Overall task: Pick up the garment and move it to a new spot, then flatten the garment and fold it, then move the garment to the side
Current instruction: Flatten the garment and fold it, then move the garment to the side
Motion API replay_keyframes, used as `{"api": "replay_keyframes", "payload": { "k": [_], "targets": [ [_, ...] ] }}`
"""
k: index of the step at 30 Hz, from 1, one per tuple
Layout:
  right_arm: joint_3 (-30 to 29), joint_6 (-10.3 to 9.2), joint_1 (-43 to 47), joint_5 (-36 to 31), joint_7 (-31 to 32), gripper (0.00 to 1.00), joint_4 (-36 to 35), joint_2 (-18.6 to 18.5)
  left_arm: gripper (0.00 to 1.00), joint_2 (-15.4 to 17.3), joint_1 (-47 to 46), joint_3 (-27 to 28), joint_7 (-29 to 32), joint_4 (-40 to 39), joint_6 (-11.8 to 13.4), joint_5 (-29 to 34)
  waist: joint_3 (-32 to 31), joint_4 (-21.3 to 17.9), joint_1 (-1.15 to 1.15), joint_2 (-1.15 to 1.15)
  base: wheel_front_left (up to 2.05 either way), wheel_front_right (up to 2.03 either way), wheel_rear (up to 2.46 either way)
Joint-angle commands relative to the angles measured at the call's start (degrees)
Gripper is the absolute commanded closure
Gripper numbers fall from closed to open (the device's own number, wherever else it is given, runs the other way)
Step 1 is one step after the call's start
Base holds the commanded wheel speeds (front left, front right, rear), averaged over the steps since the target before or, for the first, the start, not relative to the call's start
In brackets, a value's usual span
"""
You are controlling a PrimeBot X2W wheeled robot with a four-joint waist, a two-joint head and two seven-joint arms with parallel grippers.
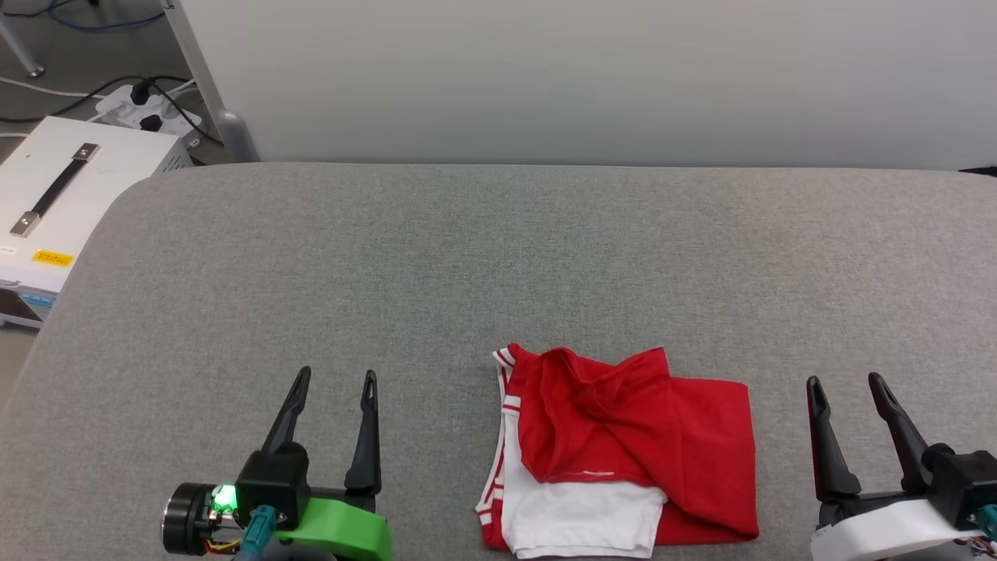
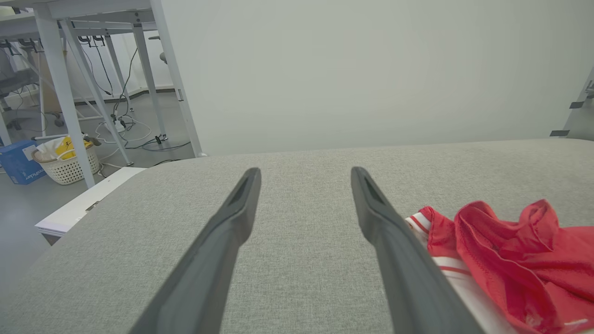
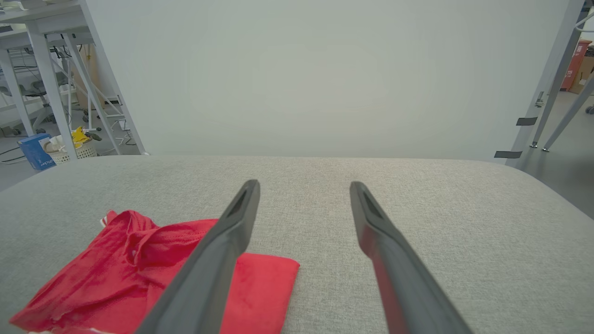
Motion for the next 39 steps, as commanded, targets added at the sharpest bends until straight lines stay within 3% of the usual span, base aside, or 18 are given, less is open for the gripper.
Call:
{"api": "replay_keyframes", "payload": {
  "k": [1, 11, 15, 19, 23, 30, 34, 39],
  "targets": [
    [-0.05, -0.05, 0.72, -0.55, -0.34, 0.0, -0.39, 0.31, 0.0, 0.0, 0.71, 0.21, -0.33, 0.18, -0.18, -0.46, -0.01, -0.01, 0.0, 0.0, 0.0, 0.0, 0.0],
    [0.07, -0.05, -0.14, -1.55, -0.34, 0.0, -0.65, -0.57, 0.0, -0.19, 0.57, 0.72, -0.33, 1.61, -0.14, -0.26, -0.1, 0.17, 0.0, 0.0, 0.0, 0.0, 0.0],
    [0.4, -0.05, -3.74, -1.03, -0.34, 0.0, -1.04, -3.55, 0.0, -0.27, 0.46, 1.04, -0.33, 2.03, 0.0, -0.27, 0.1, 0.1, 0.0, 0.0, 0.0, 0.0, 0.0],
    [2.93, -0.05, -8.92, 3.65, 1.98, 0.0, -0.12, -9.35, 0.0, -0.33, -0.13, 1.01, -0.33, 2.54, -0.15, -0.16, 0.64, 0.45, 0.0, 0.0, 0.0, 0.0, 0.0],
    [7.02, -0.05, -13.79, 11.35, 11.39, 0.0, 0.03, -16.69, 0.0, -0.38, -0.62, 1.28, -0.33, 2.9, -0.14, -0.13, 1.15, 0.84, 0.0, 0.0, 0.0, 0.0, 0.0],
    [14.06, -0.05, -18.37, 28.63, 36.95, 0.0, 1.34, -26.38, 0.0, -0.52, -1.18, 1.36, -0.33, 3.2, -0.13, -0.13, 2.34, 1.62, 0.0, 0.0, 0.0, 0.0, 0.0],
    [16.59, -0.05, -18.64, 36.33, 47.66, 0.0, 2.84, -28.05, 0.0, -0.63, -1.79, 1.25, -0.33, 3.17, -0.16, -0.15, 3.34, 2.18, 0.0, 0.0, 0.0, 0.0, 0.0],
    [18.43, -0.05, -18.44, 41.12, 53.09, 0.0, 5.46, -27.01, 0.0, -0.77, -2.96, 0.72, -0.33, 3.21, -0.3, -0.07, 5.18, 3.31, 0.0, 0.0, 0.0, 0.0, 0.0]
  ]
}}
